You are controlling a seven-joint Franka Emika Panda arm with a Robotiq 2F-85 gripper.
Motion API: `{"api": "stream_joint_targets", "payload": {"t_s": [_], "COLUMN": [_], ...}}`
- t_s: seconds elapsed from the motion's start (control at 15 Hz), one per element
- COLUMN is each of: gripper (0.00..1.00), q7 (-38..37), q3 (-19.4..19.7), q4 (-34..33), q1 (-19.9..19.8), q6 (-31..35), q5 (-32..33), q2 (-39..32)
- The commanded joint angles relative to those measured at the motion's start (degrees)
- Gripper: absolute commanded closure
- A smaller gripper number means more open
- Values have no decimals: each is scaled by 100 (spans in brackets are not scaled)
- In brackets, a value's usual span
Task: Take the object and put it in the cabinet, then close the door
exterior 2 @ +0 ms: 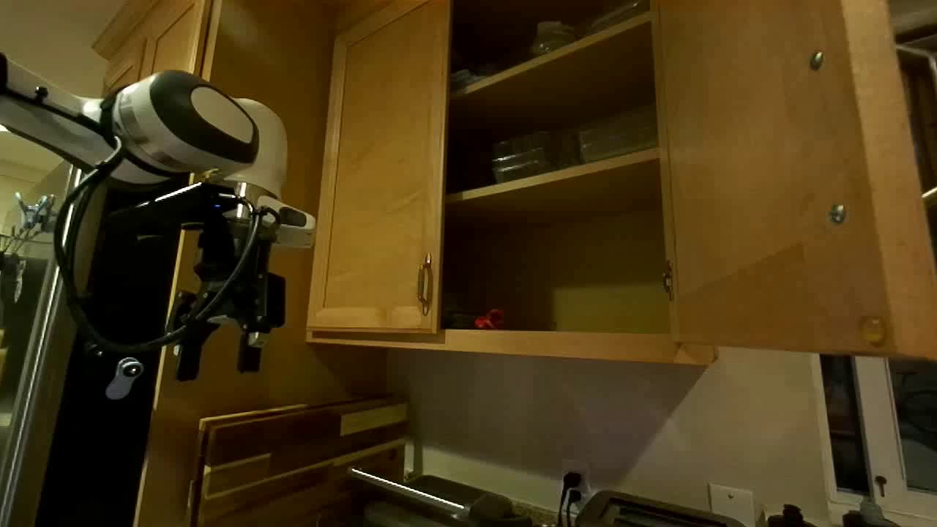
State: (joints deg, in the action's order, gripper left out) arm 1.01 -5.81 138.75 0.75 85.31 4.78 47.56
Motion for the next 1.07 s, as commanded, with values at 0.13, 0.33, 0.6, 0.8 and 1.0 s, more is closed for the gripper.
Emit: {"api": "stream_joint_targets", "payload": {"t_s": [0.13,0.33,0.6,0.8,1.0], "gripper": [0,0,0,0,0], "q7": [-69,-69,-78,-86,-134], "q3": [75,75,-39,-224,-473], "q4": [-16,-16,-200,-414,-699], "q1": [118,118,262,451,663], "q6": [-17,-17,256,656,993], "q5": [49,49,-86,-73,-124], "q2": [-15,-15,-282,-497,-758]}}
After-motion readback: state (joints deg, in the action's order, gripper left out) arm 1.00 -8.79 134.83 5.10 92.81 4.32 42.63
